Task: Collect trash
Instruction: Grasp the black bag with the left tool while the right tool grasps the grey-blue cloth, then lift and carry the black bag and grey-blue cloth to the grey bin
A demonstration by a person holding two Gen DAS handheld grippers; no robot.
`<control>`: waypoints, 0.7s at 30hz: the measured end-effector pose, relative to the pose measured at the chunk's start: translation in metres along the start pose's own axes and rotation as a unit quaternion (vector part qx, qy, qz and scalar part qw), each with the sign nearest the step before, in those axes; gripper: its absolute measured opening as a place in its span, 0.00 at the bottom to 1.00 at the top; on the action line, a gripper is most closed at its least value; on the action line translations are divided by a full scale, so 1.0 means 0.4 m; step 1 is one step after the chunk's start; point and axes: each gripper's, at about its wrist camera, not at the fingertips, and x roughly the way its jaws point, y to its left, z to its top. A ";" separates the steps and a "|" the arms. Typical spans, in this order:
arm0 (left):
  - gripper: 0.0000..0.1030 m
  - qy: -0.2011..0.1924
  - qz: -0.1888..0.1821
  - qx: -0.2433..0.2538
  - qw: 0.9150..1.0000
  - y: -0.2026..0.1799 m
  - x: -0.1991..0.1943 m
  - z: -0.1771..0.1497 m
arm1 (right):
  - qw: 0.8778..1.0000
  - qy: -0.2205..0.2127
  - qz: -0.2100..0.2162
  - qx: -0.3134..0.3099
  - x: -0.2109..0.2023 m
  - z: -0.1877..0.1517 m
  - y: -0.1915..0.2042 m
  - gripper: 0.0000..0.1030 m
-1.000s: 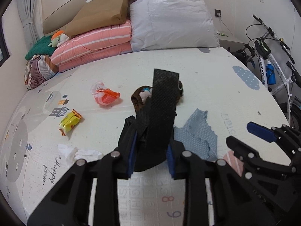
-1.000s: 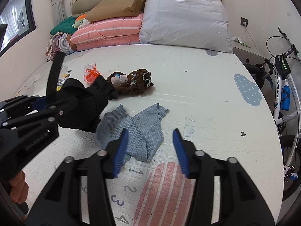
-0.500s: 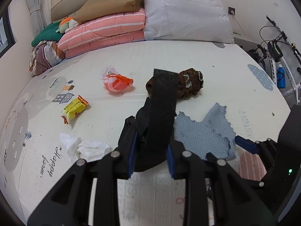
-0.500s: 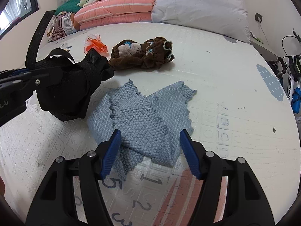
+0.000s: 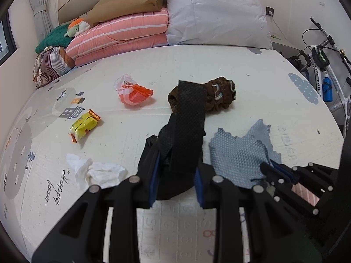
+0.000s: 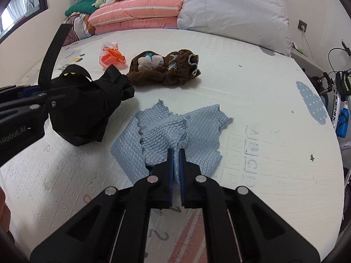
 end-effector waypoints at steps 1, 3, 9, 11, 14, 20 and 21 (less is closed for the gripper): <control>0.27 -0.001 -0.001 -0.001 1.000 -0.001 -0.003 0.001 | 1.000 -0.003 -0.001 0.001 -0.011 0.002 -0.003 0.04; 0.27 -0.002 -0.005 -0.002 1.000 -0.001 -0.010 0.001 | 1.000 -0.010 -0.003 0.005 -0.038 0.004 -0.007 0.04; 0.27 -0.011 -0.016 -0.003 1.000 -0.012 -0.055 -0.003 | 0.999 -0.028 -0.016 0.008 -0.122 0.003 -0.018 0.04; 0.27 -0.012 -0.019 0.001 1.000 -0.019 -0.078 -0.012 | 0.999 -0.036 -0.020 0.013 -0.160 0.006 -0.028 0.04; 0.27 -0.014 -0.022 0.019 0.999 -0.042 -0.123 -0.030 | 0.998 -0.051 -0.023 0.027 -0.229 -0.005 -0.048 0.04; 0.27 -0.029 -0.038 0.048 0.998 -0.102 -0.230 -0.049 | 0.996 -0.071 -0.036 0.049 -0.373 -0.051 -0.100 0.04; 0.27 -0.033 -0.038 0.055 0.997 -0.116 -0.249 -0.050 | 0.995 -0.074 -0.039 0.053 -0.402 -0.063 -0.112 0.04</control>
